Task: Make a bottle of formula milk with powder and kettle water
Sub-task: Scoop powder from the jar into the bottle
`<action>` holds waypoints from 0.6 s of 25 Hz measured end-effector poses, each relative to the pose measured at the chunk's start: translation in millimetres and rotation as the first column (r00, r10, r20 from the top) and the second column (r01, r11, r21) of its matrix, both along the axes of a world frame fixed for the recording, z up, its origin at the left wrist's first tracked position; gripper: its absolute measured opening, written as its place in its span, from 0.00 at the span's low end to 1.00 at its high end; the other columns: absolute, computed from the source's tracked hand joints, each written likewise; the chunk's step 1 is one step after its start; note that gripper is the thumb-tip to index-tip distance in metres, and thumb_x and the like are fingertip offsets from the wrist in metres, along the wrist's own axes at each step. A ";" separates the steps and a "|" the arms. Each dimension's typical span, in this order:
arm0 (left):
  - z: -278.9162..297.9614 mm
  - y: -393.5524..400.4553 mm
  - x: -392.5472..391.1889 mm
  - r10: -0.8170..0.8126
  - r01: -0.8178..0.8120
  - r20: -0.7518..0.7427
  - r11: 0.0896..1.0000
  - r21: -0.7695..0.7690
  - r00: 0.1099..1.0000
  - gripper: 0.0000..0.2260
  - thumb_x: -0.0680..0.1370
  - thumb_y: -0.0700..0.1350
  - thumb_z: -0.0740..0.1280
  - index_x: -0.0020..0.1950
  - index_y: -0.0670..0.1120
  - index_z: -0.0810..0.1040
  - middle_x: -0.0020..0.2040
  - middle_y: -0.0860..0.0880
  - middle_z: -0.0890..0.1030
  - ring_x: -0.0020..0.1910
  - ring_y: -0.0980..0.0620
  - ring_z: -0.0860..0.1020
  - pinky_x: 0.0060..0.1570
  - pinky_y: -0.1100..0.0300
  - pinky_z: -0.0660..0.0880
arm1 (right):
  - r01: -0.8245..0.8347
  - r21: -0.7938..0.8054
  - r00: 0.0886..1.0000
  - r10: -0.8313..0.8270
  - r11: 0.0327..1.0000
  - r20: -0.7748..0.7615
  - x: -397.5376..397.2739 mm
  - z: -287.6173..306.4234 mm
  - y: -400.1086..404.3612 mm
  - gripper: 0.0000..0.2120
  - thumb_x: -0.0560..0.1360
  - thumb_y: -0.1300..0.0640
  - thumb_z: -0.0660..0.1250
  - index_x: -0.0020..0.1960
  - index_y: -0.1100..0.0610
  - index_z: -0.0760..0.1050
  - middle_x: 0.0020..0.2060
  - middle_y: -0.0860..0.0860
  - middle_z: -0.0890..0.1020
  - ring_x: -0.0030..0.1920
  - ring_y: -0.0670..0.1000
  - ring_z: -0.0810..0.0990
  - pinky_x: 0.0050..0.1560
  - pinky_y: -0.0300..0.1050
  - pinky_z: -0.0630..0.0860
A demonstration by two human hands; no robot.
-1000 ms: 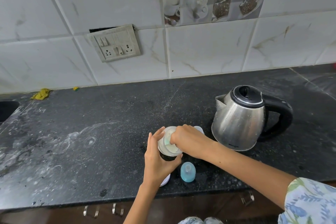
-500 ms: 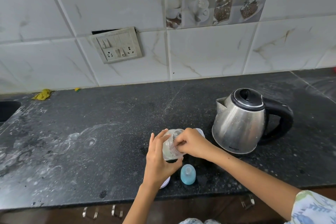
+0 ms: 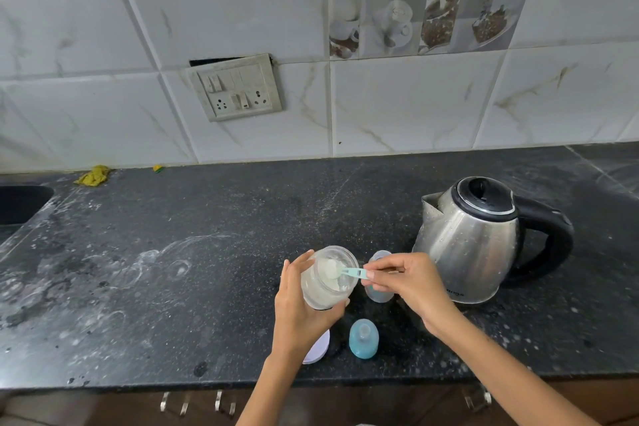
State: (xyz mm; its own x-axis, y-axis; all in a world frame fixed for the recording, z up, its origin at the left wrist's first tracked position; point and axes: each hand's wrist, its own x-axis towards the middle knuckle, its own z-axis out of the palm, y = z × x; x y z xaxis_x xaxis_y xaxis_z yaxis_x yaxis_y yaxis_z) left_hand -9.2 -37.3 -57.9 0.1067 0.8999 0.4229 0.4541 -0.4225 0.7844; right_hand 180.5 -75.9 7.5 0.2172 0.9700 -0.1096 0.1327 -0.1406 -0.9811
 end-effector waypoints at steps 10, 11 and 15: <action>-1.3 4.0 1.2 0.015 -0.013 0.025 0.995 -0.103 1.000 0.36 0.57 0.55 0.80 0.61 0.55 0.69 0.60 0.59 0.76 0.60 0.60 0.75 0.58 0.65 0.72 | 0.085 0.214 0.975 -0.126 0.973 0.186 -7.2 -11.9 -1.8 0.09 0.69 0.66 0.76 0.41 0.52 0.86 0.34 0.45 0.87 0.35 0.43 0.86 0.37 0.29 0.78; -1.9 5.3 1.2 0.012 -0.007 0.042 0.992 -0.126 0.999 0.36 0.57 0.56 0.80 0.61 0.56 0.69 0.59 0.59 0.76 0.59 0.63 0.75 0.55 0.71 0.71 | 0.112 0.160 0.985 -0.131 0.981 0.110 -7.8 -11.4 0.2 0.10 0.69 0.66 0.76 0.40 0.51 0.85 0.34 0.47 0.87 0.36 0.45 0.86 0.36 0.31 0.79; -10.8 12.1 -0.8 -0.003 0.020 0.093 0.983 -0.184 0.996 0.34 0.57 0.55 0.81 0.58 0.62 0.68 0.58 0.64 0.77 0.58 0.68 0.74 0.53 0.78 0.67 | 0.163 -0.013 0.977 -0.163 0.987 -0.134 -8.9 -10.9 7.7 0.05 0.70 0.66 0.75 0.42 0.57 0.85 0.35 0.54 0.88 0.39 0.52 0.88 0.36 0.34 0.81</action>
State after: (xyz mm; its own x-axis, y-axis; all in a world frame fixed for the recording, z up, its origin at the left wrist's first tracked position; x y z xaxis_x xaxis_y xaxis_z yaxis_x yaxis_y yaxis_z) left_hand -10.0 -25.2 -68.7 0.0861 0.9622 0.2583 0.3727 -0.2716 0.8873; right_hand 171.7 -68.2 -3.3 0.3552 0.9226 -0.1506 -0.0252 -0.1516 -0.9881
